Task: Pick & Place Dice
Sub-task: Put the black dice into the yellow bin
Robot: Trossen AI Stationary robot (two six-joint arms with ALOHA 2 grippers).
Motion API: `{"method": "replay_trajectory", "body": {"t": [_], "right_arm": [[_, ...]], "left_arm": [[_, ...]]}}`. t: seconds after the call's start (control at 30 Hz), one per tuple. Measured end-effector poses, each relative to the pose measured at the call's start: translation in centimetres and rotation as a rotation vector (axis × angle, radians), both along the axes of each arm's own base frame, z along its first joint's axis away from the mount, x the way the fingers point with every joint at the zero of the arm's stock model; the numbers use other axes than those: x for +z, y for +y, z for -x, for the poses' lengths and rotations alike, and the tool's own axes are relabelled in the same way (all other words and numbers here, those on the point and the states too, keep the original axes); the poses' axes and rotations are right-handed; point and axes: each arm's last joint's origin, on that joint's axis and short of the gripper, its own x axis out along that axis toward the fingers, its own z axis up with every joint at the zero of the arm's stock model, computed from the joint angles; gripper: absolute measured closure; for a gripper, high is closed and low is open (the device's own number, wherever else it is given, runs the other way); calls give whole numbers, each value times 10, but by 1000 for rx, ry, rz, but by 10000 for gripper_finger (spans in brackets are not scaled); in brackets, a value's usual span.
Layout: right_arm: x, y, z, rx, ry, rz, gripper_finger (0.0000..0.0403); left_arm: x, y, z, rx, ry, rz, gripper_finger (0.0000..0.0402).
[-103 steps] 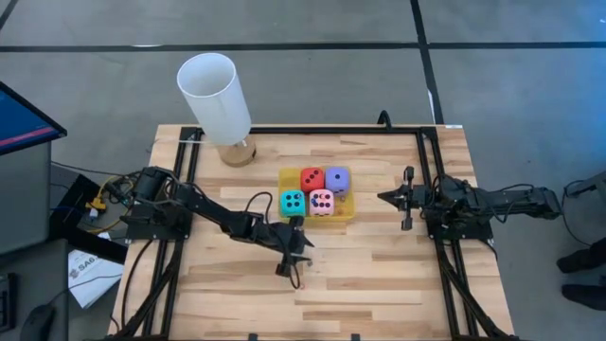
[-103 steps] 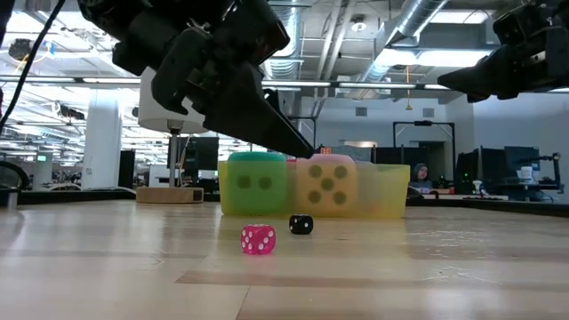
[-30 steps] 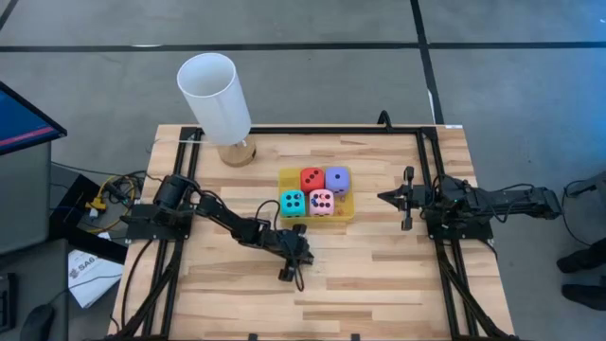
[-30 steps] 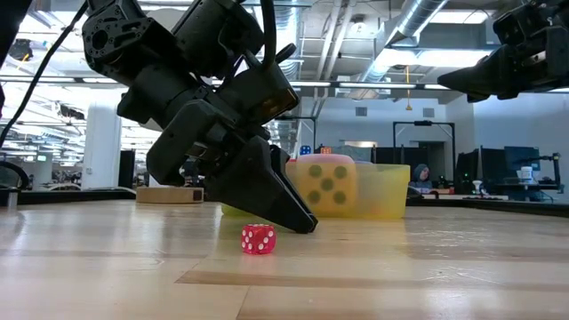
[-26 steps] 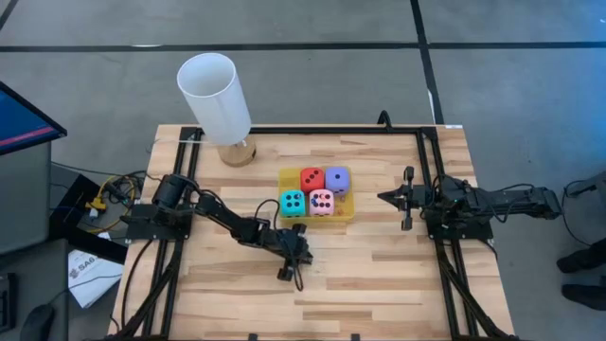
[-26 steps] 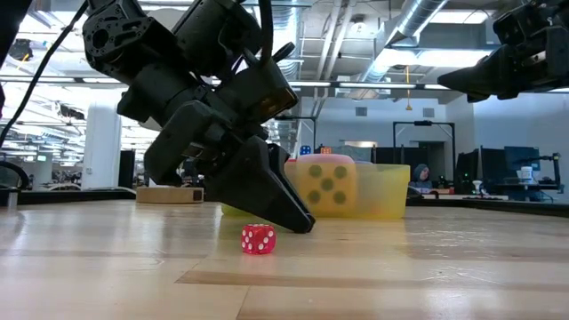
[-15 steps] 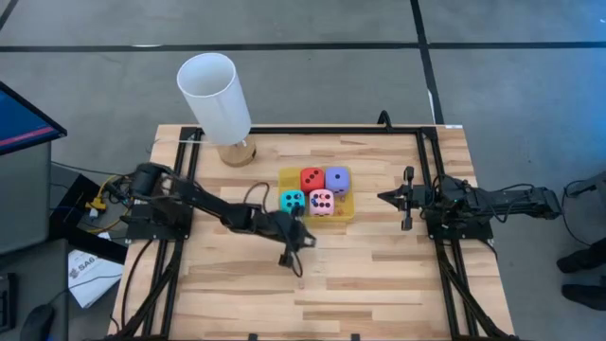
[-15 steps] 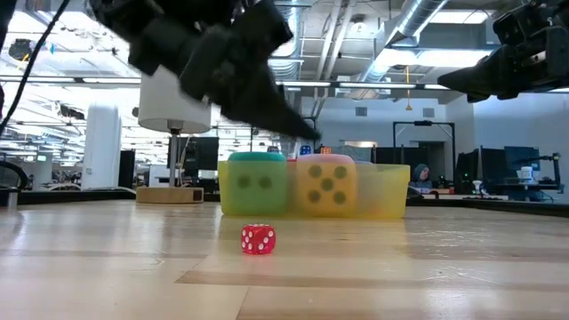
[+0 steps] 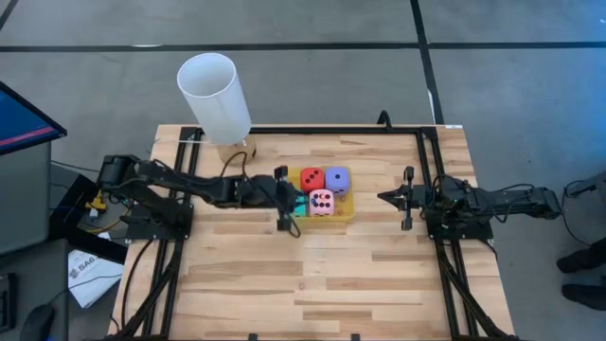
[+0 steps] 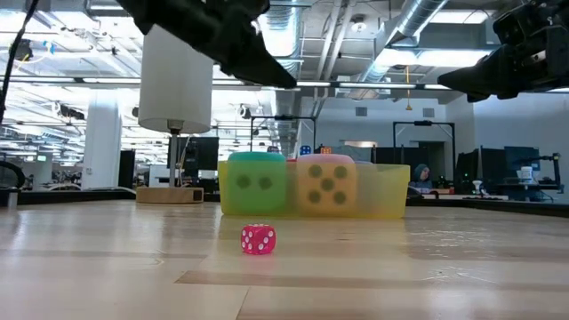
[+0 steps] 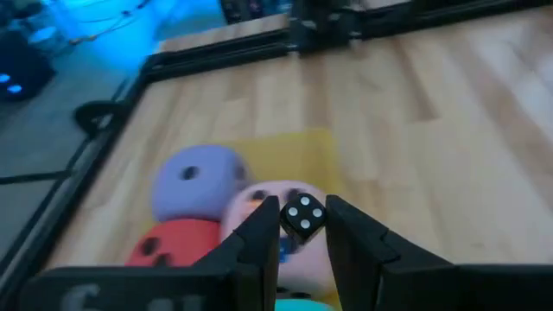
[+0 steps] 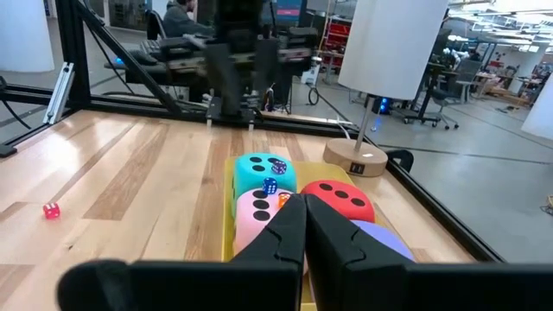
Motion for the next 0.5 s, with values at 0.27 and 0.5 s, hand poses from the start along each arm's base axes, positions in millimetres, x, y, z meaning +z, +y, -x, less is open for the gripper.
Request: {"method": "replay_trajectory", "body": {"t": [0.27, 0.5], "right_arm": [[0, 0, 0, 0, 1, 0, 401], [0, 0, 0, 0, 4, 0, 401]], "left_arm": [[-25, 40, -9, 125, 76, 5, 325], [-39, 54, -12, 190, 103, 50, 324]]}}
